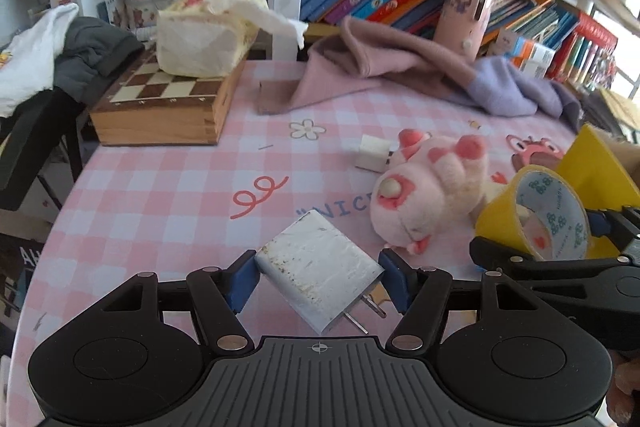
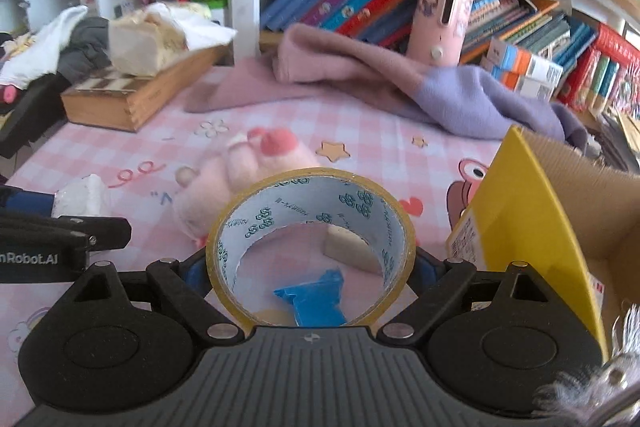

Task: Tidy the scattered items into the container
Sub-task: 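Lift and carry the charger and tape roll over the yellow box with both tools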

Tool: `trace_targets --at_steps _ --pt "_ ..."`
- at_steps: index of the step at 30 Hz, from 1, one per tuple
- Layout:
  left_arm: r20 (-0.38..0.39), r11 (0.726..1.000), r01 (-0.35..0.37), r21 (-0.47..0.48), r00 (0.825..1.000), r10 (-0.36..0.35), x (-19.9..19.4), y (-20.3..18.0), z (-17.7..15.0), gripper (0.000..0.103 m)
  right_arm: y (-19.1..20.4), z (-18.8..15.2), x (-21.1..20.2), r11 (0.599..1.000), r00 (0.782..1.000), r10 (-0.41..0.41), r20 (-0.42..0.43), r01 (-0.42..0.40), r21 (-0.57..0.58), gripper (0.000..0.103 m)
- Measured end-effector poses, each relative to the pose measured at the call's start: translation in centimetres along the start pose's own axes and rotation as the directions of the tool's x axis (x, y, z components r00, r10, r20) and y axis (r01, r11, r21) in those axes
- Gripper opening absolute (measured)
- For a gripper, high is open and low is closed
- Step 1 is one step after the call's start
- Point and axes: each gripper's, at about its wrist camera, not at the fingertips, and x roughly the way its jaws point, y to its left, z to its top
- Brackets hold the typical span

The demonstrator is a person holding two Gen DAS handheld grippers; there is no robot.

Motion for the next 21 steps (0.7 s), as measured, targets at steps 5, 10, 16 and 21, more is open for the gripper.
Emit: trace_targets --at_steps 5,10,16,21 --pt "0.003 0.999 -0.003 0.033 1.0 0.003 -1.9 -0.5 -0.9 0.065 0.3 -0.6 -1.6 1.0 1.0 0.018 -0.001 -0.018 -0.016 0.091" --pt "0.002 0.999 0.001 0.038 1.0 -0.001 -3.7 -0.7 -2.3 0.065 0.7 -1.8 -3.5 0.999 0.999 0.037 -0.002 -0.038 -0.026 0.091" --pt "0.024 0.999 0.015 0.043 1.0 -0.016 -6.7 -1.1 -3.5 0.065 0.8 -2.9 -6.3 0.997 0.998 0.062 0.006 -0.061 -0.054 0.091" --pt "0.053 0.997 0.019 0.068 0.998 -0.022 -9.7 -1.6 -4.7 0.065 0.7 -4.2 -9.0 0.986 0.997 0.079 0.004 -0.078 -0.145 0.091"
